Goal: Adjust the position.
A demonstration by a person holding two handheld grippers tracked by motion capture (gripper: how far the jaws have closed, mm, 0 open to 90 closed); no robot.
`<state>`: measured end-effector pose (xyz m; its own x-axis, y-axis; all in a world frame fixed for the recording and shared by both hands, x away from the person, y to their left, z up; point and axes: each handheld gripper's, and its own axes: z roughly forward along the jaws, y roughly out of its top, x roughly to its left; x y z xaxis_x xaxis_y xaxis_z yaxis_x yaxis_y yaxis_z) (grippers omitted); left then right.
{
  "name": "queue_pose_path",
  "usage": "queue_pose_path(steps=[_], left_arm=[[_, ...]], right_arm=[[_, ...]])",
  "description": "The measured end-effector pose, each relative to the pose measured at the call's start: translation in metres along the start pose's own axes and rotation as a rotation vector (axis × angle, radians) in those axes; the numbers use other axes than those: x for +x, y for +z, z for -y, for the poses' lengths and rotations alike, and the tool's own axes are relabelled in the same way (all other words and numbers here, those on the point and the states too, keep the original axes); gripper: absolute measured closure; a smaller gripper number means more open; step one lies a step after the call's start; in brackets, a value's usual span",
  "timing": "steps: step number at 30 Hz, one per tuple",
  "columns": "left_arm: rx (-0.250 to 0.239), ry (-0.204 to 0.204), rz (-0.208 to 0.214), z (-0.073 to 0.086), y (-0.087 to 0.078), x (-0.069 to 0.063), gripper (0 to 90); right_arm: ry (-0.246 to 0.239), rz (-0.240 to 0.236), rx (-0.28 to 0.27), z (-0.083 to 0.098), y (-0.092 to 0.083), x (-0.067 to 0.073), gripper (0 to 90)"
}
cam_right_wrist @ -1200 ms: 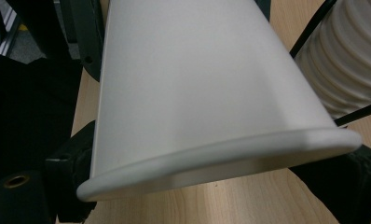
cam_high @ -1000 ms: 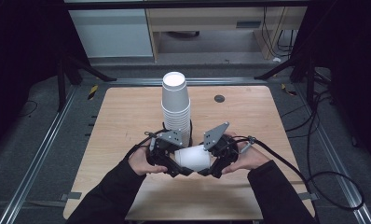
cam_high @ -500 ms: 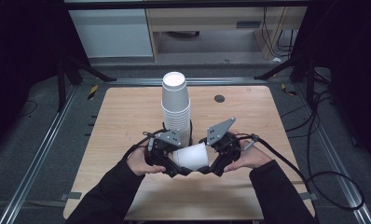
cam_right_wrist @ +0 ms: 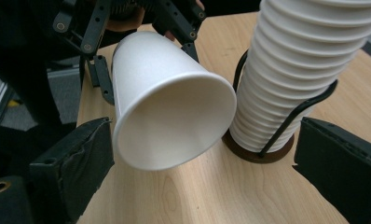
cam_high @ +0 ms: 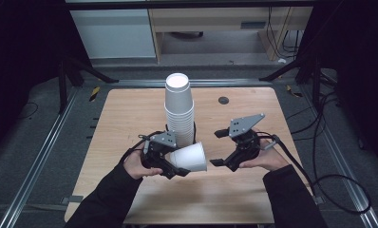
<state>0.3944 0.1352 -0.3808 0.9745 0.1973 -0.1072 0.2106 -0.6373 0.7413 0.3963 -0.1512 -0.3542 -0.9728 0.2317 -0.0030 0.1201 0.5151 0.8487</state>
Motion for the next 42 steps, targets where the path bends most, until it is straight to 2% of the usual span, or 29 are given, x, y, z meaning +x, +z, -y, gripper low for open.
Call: queue_pose_path(steps=[4, 5, 8, 13, 16, 19, 23, 27, 31, 42], left_arm=[[-0.017, -0.006, -0.016, 0.001, -0.004, 0.001, 21.1], [-0.039, -0.016, -0.022, 0.002, -0.004, 0.001, 21.1], [-0.06, -0.018, -0.032, 0.002, -0.008, 0.001, 21.2], [-0.094, -0.026, -0.043, 0.003, -0.016, 0.001, 21.2], [-0.111, -0.031, -0.047, 0.004, -0.018, 0.001, 21.2], [-0.13, -0.036, -0.052, 0.005, -0.02, 0.001, 21.1], [-0.158, -0.028, -0.049, 0.005, -0.02, 0.0, 21.1], [-0.166, -0.027, -0.037, 0.006, -0.018, 0.0, 21.1], [-0.172, -0.027, -0.032, 0.006, -0.015, 0.0, 21.1], [-0.208, -0.008, -0.003, 0.003, -0.012, -0.002, 21.1]], right_arm=[[0.022, 0.017, -0.019, 0.007, -0.006, 0.001, 4.5], [0.03, 0.023, -0.03, 0.009, -0.007, 0.001, 4.6], [0.056, 0.041, -0.065, 0.015, -0.01, 0.002, 4.2], [0.098, 0.099, -0.09, 0.023, -0.015, 0.001, 4.4], [0.129, 0.099, -0.119, 0.027, -0.017, 0.002, 4.8], [0.139, 0.102, -0.127, 0.031, -0.017, 0.004, 4.2], [0.159, 0.097, -0.16, 0.033, -0.016, 0.006, 3.9], [0.169, 0.072, -0.195, 0.032, -0.013, 0.008, 4.0], [0.175, 0.06, -0.204, 0.033, -0.008, 0.008, 3.8], [0.197, -0.025, -0.23, 0.032, 0.006, 0.009, 3.6]])
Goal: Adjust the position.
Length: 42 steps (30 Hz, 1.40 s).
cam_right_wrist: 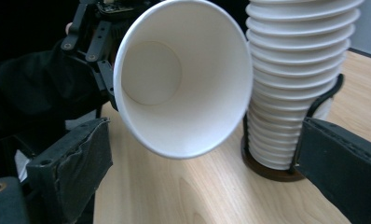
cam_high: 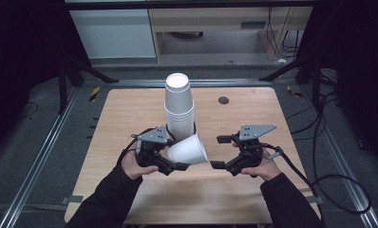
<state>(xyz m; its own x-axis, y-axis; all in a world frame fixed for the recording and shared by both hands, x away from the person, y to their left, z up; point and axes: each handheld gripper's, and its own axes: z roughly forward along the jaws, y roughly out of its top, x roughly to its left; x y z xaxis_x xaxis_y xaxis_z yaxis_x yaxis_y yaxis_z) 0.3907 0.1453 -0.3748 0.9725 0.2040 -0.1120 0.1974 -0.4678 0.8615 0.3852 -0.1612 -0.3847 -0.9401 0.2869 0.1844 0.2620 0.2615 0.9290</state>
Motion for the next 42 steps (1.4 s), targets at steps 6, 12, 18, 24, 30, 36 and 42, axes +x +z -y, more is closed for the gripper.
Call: queue_pose_path(steps=[6, 12, 18, 24, 30, 36, 42], left_arm=[[-0.003, 0.011, 0.012, -0.003, 0.005, -0.003, 21.1], [0.01, 0.028, 0.025, -0.004, 0.008, -0.005, 21.1], [0.017, 0.029, 0.034, -0.004, 0.015, -0.008, 21.1], [0.016, 0.03, 0.05, -0.004, 0.02, -0.01, 21.1], [0.019, 0.043, 0.052, -0.005, 0.023, -0.011, 21.2], [0.023, 0.044, 0.056, -0.004, 0.023, -0.012, 21.2], [0.019, 0.046, 0.064, -0.004, 0.024, -0.012, 21.5]], right_arm=[[-0.031, -0.022, 0.023, -0.003, 0.009, 0.004, 3.5], [-0.016, -0.043, 0.021, -0.004, 0.015, 0.003, 3.9], [-0.012, -0.057, 0.022, -0.002, 0.019, 0.002, 4.1], [-0.009, -0.084, 0.032, 0.0, 0.024, 0.002, 4.2], [-0.004, -0.11, 0.043, 0.002, 0.027, 0.002, 5.4], [0.004, -0.12, 0.05, 0.003, 0.028, 0.001, 6.0], [-0.001, -0.123, 0.057, 0.003, 0.027, 0.002, 7.7]])
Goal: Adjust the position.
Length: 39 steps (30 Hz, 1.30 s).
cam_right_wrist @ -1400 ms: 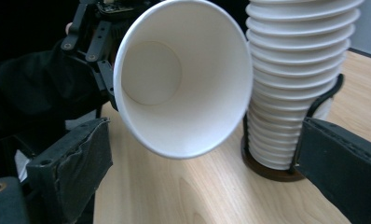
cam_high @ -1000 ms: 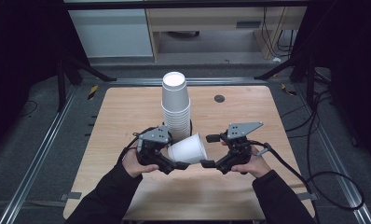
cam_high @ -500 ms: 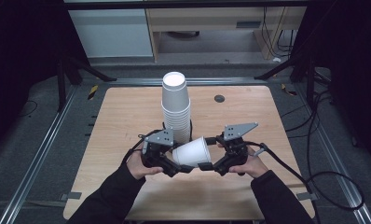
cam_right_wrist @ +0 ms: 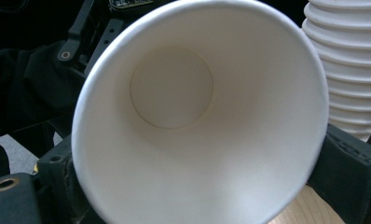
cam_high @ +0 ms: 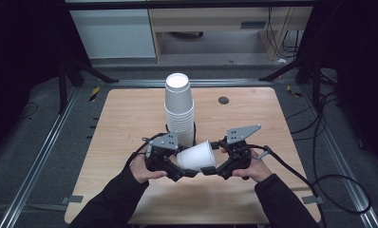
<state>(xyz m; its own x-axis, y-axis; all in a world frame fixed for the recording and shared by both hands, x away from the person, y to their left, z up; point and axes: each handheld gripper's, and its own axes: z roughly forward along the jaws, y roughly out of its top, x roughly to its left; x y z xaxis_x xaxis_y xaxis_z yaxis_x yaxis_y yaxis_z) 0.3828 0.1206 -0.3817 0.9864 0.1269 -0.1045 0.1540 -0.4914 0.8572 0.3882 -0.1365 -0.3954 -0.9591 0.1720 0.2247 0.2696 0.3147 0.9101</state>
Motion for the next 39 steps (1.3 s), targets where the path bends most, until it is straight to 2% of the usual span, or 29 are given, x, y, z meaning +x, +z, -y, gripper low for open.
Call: queue_pose_path(steps=[16, 25, 30, 39], left_arm=[[0.001, -0.011, 0.005, 0.0, -0.001, 0.001, 20.5], [0.003, -0.041, -0.007, 0.003, -0.01, 0.006, 15.2], [0.006, -0.05, -0.011, 0.004, -0.015, 0.006, 13.4], [0.041, -0.052, 0.009, 0.004, -0.01, 0.006, 12.4]], right_arm=[[-0.002, -0.004, -0.006, -0.001, -0.003, 0.001, 9.6], [-0.035, 0.045, -0.007, -0.006, -0.014, 0.001, 9.3], [-0.055, 0.069, 0.032, -0.005, -0.014, 0.0, 9.2], [-0.056, 0.038, 0.083, -0.001, -0.006, -0.001, 9.1]])
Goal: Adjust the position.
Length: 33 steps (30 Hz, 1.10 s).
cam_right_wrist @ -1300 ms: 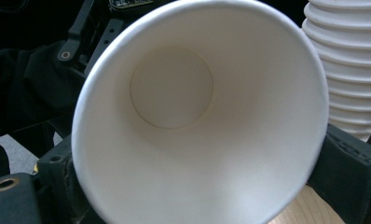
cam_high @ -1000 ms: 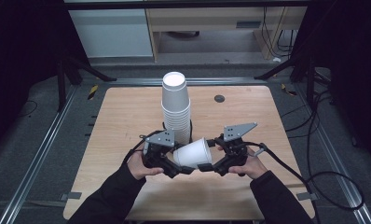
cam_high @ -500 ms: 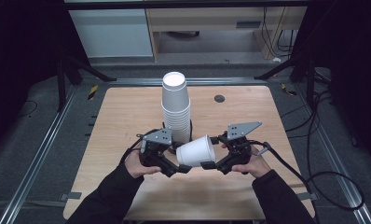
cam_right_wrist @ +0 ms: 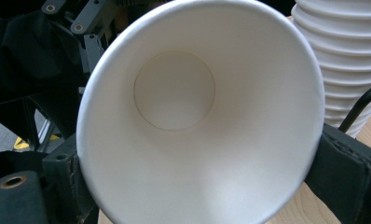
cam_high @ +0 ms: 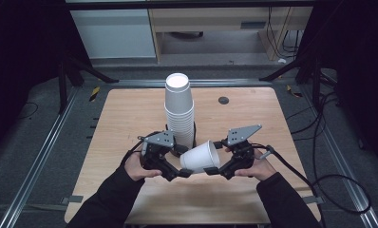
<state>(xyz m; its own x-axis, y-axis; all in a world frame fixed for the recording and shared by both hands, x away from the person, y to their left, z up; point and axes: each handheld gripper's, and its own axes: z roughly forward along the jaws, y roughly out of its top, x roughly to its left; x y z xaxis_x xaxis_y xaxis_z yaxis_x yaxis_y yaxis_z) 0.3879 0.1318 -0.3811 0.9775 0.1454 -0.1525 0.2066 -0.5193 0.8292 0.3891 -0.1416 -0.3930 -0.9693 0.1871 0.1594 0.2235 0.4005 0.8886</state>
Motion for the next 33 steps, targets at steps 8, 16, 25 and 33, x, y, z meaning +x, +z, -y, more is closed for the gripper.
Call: queue_pose_path(steps=[8, 16, 25, 33], left_arm=[[0.033, -0.013, 0.024, 0.0003, 0.007, 0.0014, 15.3], [0.063, -0.012, 0.039, 0.0008, 0.01, 0.0008, 21.7], [0.057, -0.011, 0.039, 0.0009, 0.0101, 0.0005, 22.2], [0.042, -0.012, 0.024, 0.0025, 0.0073, 0.0022, 22.3]], right_arm=[[-0.012, -0.016, 0.018, 0.0013, 0.0048, 0.0002, 9.0], [-0.034, -0.025, 0.04, -0.0001, 0.0091, 0.0024, 9.0], [-0.037, -0.02, 0.032, -0.0004, 0.0091, 0.0023, 7.3], [-0.039, 0.011, -0.007, -0.0039, 0.0027, 0.0032, 4.4]])
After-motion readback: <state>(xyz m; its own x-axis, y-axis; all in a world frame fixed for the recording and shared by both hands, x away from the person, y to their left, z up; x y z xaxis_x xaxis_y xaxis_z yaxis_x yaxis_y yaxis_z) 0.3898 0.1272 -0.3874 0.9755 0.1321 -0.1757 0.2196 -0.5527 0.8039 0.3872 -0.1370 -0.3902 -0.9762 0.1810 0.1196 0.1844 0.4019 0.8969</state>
